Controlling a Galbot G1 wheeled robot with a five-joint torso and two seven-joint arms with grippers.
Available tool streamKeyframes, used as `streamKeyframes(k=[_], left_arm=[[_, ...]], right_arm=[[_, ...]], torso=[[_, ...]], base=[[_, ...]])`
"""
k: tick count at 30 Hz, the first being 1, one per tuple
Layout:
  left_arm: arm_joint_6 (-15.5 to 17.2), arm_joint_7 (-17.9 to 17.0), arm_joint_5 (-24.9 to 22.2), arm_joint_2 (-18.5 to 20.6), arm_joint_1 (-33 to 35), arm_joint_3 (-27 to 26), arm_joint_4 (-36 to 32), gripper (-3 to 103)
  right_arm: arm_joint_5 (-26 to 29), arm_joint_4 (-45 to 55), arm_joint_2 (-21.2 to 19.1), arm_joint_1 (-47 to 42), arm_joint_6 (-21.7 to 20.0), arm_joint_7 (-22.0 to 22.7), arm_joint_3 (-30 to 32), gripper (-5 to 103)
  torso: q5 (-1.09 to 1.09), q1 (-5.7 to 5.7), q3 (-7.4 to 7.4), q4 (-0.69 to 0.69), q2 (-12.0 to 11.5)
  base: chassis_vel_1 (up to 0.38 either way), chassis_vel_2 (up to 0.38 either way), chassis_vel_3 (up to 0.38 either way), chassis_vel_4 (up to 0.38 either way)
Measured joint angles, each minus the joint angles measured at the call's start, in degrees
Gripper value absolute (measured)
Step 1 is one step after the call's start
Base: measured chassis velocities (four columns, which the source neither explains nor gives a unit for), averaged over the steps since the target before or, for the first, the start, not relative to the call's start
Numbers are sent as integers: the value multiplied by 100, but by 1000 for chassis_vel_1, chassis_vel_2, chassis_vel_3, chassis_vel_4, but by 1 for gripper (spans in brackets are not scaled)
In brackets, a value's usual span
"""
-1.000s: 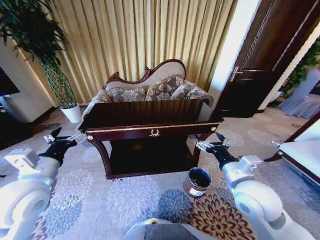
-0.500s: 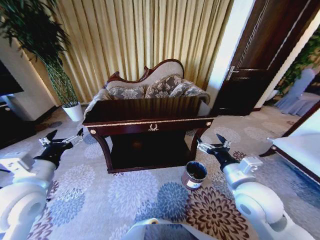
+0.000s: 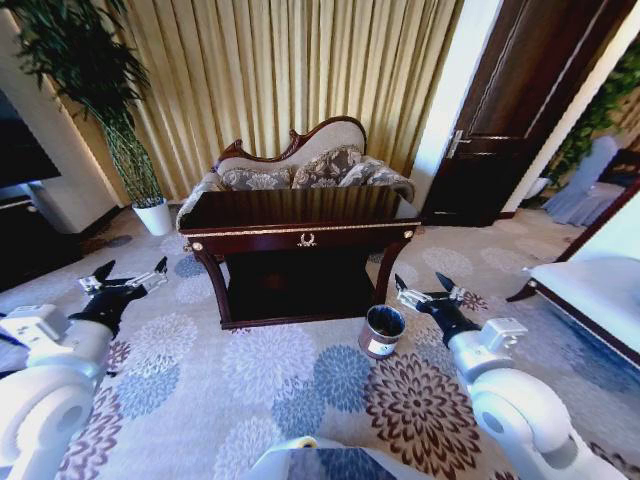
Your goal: Move to the front of the table and place the trash on the table into the trash bin.
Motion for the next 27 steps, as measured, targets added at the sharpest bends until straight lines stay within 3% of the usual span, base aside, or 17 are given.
streamKeyframes(k=[27], left_arm=[[-122, 103, 2, 18, -23, 9, 1, 100]], right_arm=[[-126, -1, 214, -233, 31, -208, -13, 100]], torso=[[1, 2, 1, 0, -1]], base=[[169, -177, -173, 174]])
